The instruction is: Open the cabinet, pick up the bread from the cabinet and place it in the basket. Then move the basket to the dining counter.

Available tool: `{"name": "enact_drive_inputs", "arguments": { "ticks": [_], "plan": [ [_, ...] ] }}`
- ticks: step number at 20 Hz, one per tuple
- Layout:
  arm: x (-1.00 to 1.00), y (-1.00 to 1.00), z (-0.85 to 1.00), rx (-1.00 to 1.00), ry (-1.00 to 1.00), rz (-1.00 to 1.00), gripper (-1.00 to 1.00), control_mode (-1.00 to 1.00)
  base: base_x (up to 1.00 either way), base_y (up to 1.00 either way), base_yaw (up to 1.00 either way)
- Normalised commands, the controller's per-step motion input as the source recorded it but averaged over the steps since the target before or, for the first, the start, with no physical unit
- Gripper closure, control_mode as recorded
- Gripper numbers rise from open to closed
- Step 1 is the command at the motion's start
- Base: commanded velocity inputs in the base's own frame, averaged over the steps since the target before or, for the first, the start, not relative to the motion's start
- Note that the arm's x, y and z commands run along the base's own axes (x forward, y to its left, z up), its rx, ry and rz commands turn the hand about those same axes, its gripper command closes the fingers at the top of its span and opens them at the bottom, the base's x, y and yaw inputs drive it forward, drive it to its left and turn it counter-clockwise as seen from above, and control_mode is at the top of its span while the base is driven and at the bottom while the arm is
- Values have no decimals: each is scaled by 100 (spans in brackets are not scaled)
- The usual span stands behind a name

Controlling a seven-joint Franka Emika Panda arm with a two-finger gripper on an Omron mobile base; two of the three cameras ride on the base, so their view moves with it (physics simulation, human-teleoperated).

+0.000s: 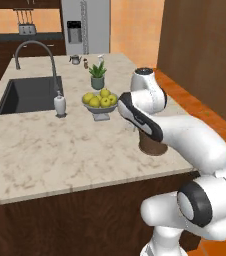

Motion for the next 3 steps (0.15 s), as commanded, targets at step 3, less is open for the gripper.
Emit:
{"name": "enact_drive_inputs", "arguments": {
  "ticks": [3],
  "plan": [
    [-18,44,0,-3,0,0,-100,-100,0,0,0]
  ]
}}
